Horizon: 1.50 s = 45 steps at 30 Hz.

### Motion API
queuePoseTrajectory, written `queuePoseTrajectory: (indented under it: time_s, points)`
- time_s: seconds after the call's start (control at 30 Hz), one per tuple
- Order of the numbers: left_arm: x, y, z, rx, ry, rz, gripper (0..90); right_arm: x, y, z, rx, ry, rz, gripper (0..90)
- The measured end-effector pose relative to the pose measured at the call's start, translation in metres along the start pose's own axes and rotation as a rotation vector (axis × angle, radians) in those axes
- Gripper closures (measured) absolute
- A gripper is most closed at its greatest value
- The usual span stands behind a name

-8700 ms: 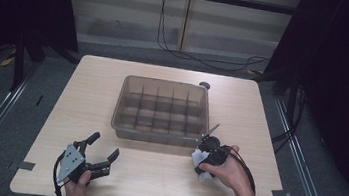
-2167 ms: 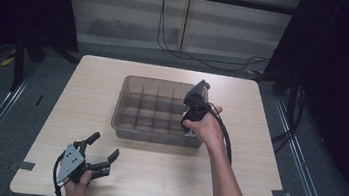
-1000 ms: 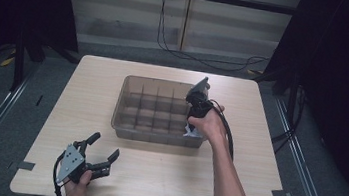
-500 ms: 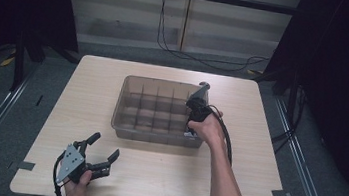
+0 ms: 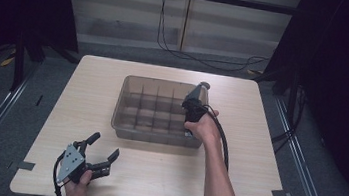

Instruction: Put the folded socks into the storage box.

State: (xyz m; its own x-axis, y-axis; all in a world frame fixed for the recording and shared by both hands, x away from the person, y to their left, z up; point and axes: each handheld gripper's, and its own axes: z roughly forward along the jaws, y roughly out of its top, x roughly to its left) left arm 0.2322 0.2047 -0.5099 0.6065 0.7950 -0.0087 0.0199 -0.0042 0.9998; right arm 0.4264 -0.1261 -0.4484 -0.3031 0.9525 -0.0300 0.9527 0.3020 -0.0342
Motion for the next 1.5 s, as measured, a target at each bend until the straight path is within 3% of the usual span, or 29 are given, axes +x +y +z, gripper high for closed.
queuePoseTrajectory:
  time_s: [0.07, 0.17, 0.33, 0.57, 0.73, 0.83, 0.9, 1.03, 1.1, 1.2, 1.23, 1.3, 1.37, 1.43, 1.5]
  points:
    - [0.0, 0.0, 0.0, -0.001, 0.0, 0.0, 15.9, 0.007, 0.002, 0.0, 0.01, -0.048, -0.02, 75.2]
    - [0.0, 0.0, 0.0, 0.001, -0.001, -0.001, 15.8, 0.01, 0.0, -0.002, 0.001, -0.073, -0.033, 73.8]
    - [0.0, 0.0, 0.0, 0.0, -0.001, -0.002, 15.8, 0.007, -0.007, -0.008, -0.044, -0.052, -0.028, 70.5]
    - [0.0, 0.0, 0.0, -0.001, 0.0, -0.001, 15.8, 0.001, -0.023, -0.023, -0.134, -0.038, -0.017, 57.1]
    - [0.0, 0.0, 0.0, -0.001, 0.0, -0.001, 15.8, -0.004, -0.032, -0.03, -0.229, 0.032, -0.037, 46.9]
    - [0.0, 0.0, 0.0, 0.0, 0.0, 0.0, 15.8, -0.009, -0.039, -0.032, -0.325, 0.098, -0.045, 39.6]
    - [0.0, 0.0, 0.0, -0.001, 0.0, -0.001, 15.8, -0.012, -0.043, -0.033, -0.376, 0.095, -0.064, 33.6]
    - [0.0, 0.0, 0.0, -0.001, 0.0, -0.001, 15.8, -0.018, -0.054, -0.037, -0.52, 0.151, -0.048, 27.0]
    - [0.0, 0.0, 0.0, -0.001, 0.0, -0.001, 15.8, -0.019, -0.059, -0.038, -0.58, 0.136, -0.044, 24.7]
    - [0.0, 0.0, 0.0, 0.001, 0.0, -0.001, 15.8, -0.024, -0.066, -0.037, -0.665, 0.2, -0.015, 17.0]
    - [0.0, 0.0, 0.0, 0.0, 0.0, -0.002, 15.8, -0.024, -0.067, -0.036, -0.67, 0.176, -0.009, 13.6]
    - [0.0, 0.0, 0.0, -0.001, 0.0, -0.001, 15.8, -0.024, -0.07, -0.036, -0.691, 0.139, 0.019, 17.2]
    - [0.0, 0.0, 0.0, 0.001, 0.001, -0.001, 15.8, -0.028, -0.077, -0.037, -0.768, 0.168, 0.031, 13.7]
    - [0.0, 0.0, 0.0, 0.001, 0.0, -0.001, 15.8, -0.031, -0.083, -0.036, -0.803, 0.211, 0.046, 13.9]
    - [0.0, 0.0, 0.0, 0.006, 0.002, 0.004, 15.8, -0.033, -0.089, -0.035, -0.839, 0.198, 0.058, 14.2]
